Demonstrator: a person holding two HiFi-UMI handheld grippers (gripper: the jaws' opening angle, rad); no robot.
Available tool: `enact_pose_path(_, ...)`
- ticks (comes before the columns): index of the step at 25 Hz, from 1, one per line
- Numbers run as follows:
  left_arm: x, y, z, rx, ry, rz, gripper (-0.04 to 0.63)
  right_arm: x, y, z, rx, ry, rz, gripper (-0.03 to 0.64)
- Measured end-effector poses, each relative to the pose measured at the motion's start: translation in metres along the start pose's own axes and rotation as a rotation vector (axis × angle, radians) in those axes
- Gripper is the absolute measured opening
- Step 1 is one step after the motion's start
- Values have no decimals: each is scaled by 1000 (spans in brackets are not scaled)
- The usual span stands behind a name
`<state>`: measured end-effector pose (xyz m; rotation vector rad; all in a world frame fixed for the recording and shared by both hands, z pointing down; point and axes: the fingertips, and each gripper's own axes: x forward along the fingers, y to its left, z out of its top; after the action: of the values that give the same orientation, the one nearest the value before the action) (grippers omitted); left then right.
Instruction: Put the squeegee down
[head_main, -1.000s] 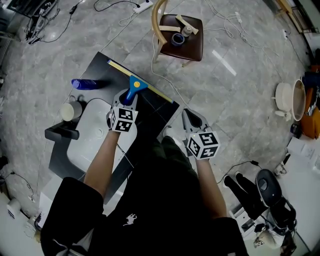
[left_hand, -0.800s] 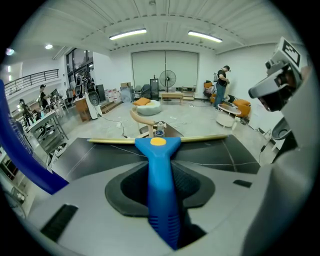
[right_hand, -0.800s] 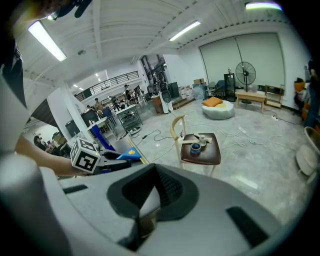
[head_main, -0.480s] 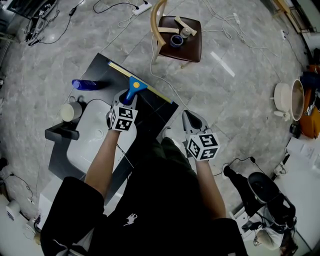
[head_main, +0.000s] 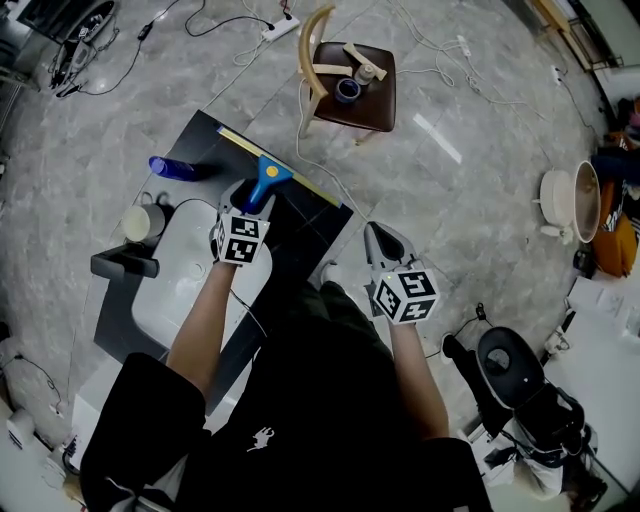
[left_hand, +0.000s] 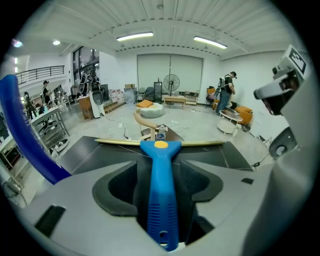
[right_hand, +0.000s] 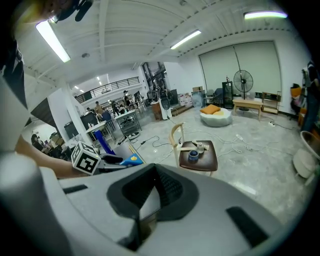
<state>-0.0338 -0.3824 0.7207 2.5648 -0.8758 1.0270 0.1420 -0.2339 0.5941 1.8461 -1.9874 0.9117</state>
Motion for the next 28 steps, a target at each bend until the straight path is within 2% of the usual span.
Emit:
enact_pose_path(6, -35, 4, 20, -3, -88, 46, 243, -20, 10, 16, -23, -73, 20, 2)
enact_pose_path(11, -80, -3, 46, -29, -184, 123, 149, -40, 20, 19, -74, -109, 82, 2)
enact_pose_path(17, -141, -33, 51, -92, -240, 225, 26, -66, 35, 23, -139, -160, 199, 2)
enact_pose_path(20, -169, -53, 53, -110, -274, 262, 5, -85, 41, 30, -178, -200, 252, 2)
enact_pose_path(28, -239, -127, 52, -173, -363, 314, 3, -154, 42, 17, -224, -261, 351, 2)
